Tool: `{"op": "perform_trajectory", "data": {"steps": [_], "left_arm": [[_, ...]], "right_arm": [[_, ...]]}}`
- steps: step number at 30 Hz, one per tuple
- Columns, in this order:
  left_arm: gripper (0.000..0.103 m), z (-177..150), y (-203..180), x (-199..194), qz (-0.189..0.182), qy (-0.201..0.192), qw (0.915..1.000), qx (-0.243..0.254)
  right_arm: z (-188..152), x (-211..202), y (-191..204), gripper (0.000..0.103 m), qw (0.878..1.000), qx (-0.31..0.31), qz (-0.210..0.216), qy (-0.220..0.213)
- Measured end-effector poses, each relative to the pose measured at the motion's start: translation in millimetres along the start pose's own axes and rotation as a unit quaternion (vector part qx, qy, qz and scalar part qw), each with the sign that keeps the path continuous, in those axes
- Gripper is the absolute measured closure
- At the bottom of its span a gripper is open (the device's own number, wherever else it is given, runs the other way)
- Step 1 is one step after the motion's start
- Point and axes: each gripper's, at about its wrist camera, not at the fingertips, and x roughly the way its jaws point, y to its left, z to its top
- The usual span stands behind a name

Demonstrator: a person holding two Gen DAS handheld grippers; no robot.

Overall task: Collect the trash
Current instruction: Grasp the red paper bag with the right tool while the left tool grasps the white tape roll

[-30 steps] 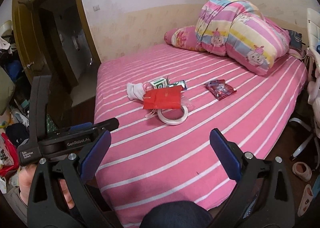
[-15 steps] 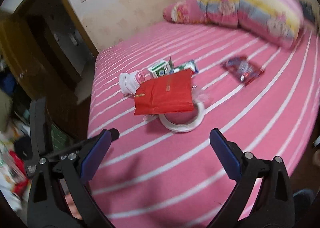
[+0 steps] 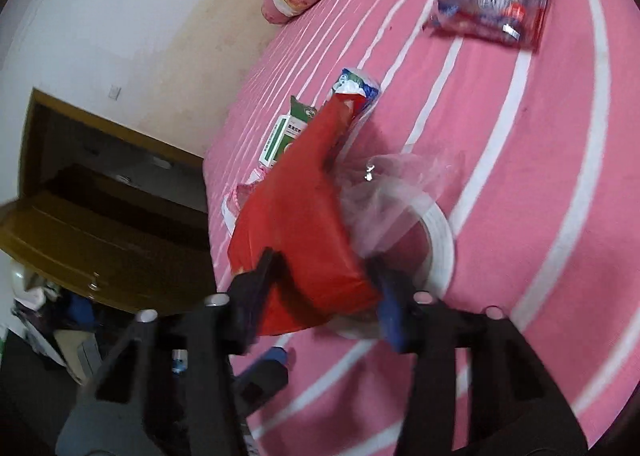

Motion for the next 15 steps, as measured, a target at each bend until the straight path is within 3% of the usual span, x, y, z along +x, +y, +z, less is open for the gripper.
{"op": "perform_trajectory", "data": {"steps": [3,4,7,15], "left_arm": [[0.015,3.8,-1.0,12.7,-0.005,0.006,0.9999,-0.006],[0.022,5.2,-2.2,17.1,-0.005,0.008,0.9999,-0.006],[0.029,8.5,-7.4,31.0,-0.007,0.019,0.9998,-0.004],[0.031,15.8,-16.0,51.4,0.038,0.004,0.9992,0.011]], "right_arm": [[4.0,-10.3,-6.7,0.074,0.998,0.002,0.045,-0.034],[4.5,-16.4,-7.8,0.077,0.997,0.002,0.057,-0.046],[8.0,-37.4,-17.9,0.091,0.993,-0.001,0.079,-0.084],[19.1,-63.3,-47.5,0.093,0.985,0.032,0.117,-0.124]]}}
